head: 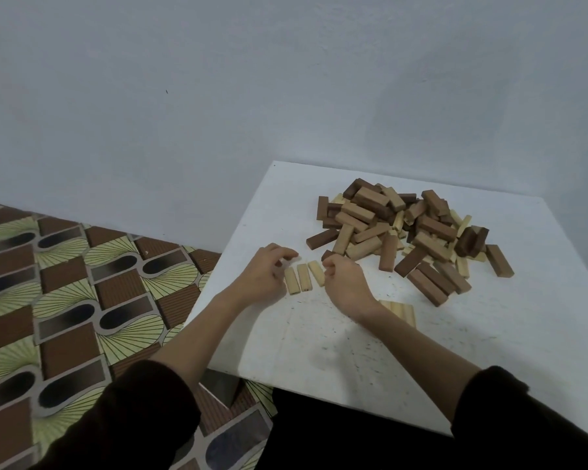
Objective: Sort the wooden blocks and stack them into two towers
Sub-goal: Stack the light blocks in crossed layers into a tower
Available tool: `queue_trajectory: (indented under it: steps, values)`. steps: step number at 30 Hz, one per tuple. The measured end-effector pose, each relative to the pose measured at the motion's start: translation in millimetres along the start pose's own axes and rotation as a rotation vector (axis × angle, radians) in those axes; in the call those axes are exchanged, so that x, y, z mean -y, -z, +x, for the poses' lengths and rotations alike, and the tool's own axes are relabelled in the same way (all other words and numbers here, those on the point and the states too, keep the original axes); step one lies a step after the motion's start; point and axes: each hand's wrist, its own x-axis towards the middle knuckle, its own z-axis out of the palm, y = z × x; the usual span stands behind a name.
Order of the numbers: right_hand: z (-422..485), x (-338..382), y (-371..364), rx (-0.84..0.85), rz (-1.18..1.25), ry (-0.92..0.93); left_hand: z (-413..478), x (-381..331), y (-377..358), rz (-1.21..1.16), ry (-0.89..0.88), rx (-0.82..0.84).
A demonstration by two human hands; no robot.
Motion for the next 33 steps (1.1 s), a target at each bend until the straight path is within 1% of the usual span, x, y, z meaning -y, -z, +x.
queue_trajectory:
  steps: [5,8,12,14,17,20,23,30,33]
  values:
    - [-6.4,5.7,-0.2,0.048,0.082,0.043,1.4,-0.7,-2.5,-0.002,-0.038,0.07]
    - [-7.0,3.9,-3.2,0.047,0.103,0.034,1.7,-1.0,-4.6,-0.011,-0.034,0.07]
    - [-8.8,3.2,-2.8,0.059,0.138,-0.027,-1.0,1.5,-5.2,-0.027,-0.005,0.068]
    - [-11.7,4.6,-1.3,0.075,0.145,-0.019,-2.2,1.2,-5.0,-0.039,-0.016,0.061]
    - [-12.9,3.7,-4.4,0.084,0.101,0.015,-3.4,-1.0,-6.3,-0.068,-0.032,0.065]
    - [-13.6,1.0,-6.1,0.074,0.072,0.0,-5.2,-3.2,-7.2,-0.13,-0.029,0.065]
    - [-14.3,-1.9,-6.0,0.084,0.067,-0.009,-7.6,-3.6,-6.6,-0.129,-0.043,0.094]
    - [-20.1,-4.4,2.4,0.148,0.032,0.146,-14.2,-5.2,-6.1,-0.086,-0.173,0.143]
    - [-17.2,-6.0,-3.2,0.113,-0.008,0.138,-15.9,-4.0,-9.8,-0.09,-0.121,0.106]
